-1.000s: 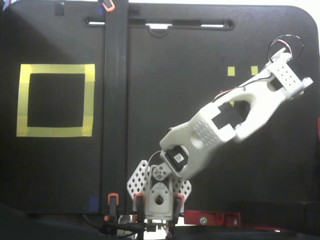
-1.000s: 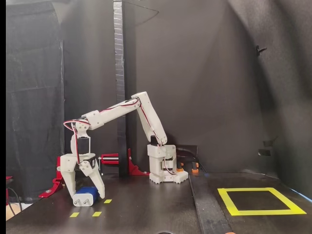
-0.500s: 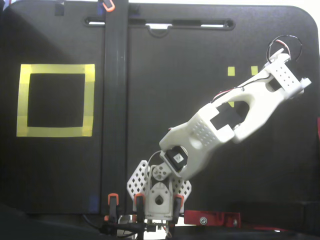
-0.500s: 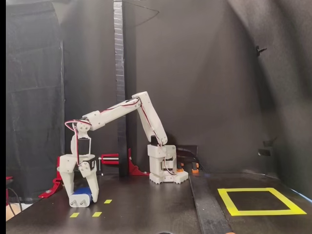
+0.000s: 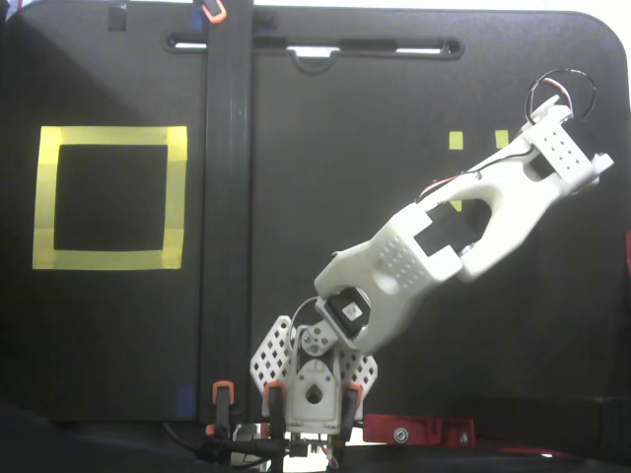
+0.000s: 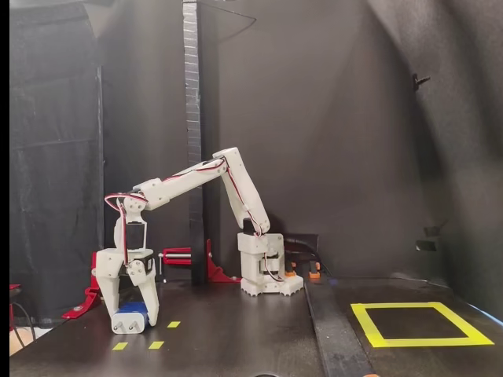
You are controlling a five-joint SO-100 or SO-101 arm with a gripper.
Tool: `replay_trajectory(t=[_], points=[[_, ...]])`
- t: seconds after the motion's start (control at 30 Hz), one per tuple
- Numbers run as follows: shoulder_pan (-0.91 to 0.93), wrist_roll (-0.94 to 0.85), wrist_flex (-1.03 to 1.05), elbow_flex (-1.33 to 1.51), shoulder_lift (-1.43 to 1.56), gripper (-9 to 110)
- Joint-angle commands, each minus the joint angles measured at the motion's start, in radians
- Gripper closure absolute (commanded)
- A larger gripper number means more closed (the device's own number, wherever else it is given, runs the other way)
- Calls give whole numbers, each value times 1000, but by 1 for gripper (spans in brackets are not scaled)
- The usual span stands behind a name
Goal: Grasp the block and place it in the designated area.
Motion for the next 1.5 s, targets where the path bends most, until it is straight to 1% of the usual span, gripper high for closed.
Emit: replay_trajectory(t=[0.0,0.2,0.77,1.17,1.47], points=[[-5,5,31,-34,44,84],[-6,17,135,-138,48,84],[-31,114,321,-353,71,84],[-44,184,454,-385,155,84],[-44,212,480,-385,190,84]])
